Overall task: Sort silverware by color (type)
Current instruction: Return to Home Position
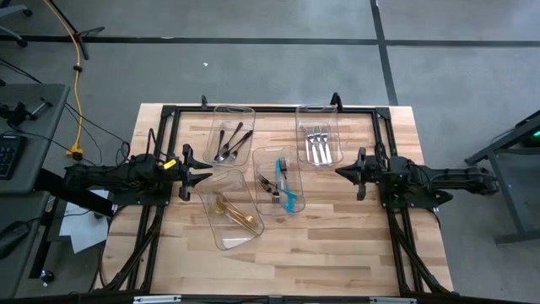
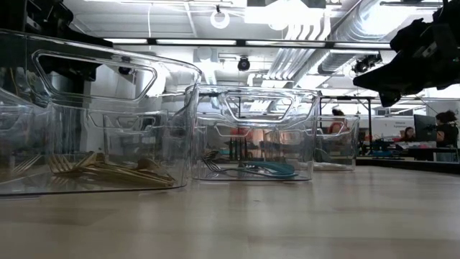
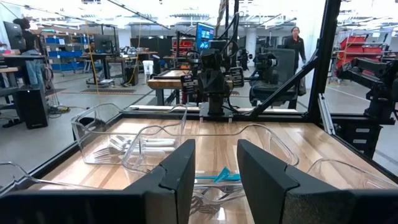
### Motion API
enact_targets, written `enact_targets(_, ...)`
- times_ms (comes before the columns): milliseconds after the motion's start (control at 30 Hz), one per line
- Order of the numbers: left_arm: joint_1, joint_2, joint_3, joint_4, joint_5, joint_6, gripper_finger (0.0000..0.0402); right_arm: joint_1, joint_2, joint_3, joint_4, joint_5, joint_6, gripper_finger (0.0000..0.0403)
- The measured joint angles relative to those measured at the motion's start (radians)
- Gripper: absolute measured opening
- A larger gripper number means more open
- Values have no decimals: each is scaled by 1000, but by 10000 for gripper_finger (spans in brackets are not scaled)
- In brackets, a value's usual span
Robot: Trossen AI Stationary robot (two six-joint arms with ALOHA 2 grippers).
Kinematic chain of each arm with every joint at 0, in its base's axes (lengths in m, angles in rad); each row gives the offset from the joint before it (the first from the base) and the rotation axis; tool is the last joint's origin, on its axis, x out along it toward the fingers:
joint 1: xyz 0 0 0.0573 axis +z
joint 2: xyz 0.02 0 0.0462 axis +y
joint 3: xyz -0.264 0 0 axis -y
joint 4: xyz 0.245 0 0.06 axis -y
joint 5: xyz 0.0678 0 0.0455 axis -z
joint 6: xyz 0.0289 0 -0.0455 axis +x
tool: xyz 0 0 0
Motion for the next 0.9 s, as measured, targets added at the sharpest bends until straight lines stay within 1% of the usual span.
enact_targets(400,0,-2,0,-1,0,0,113,0,-2,0,0,0,1,0)
enact_targets(533,-3,-2,0,3,0,0,113,1,-34,0,0,0,1,0)
enact_targets(700,-3,-2,0,0,0,0,113,2,-126,0,1,1,1,0)
enact_targets(900,-3,-2,0,-5,0,0,113,2,-125,0,26,5,1,0)
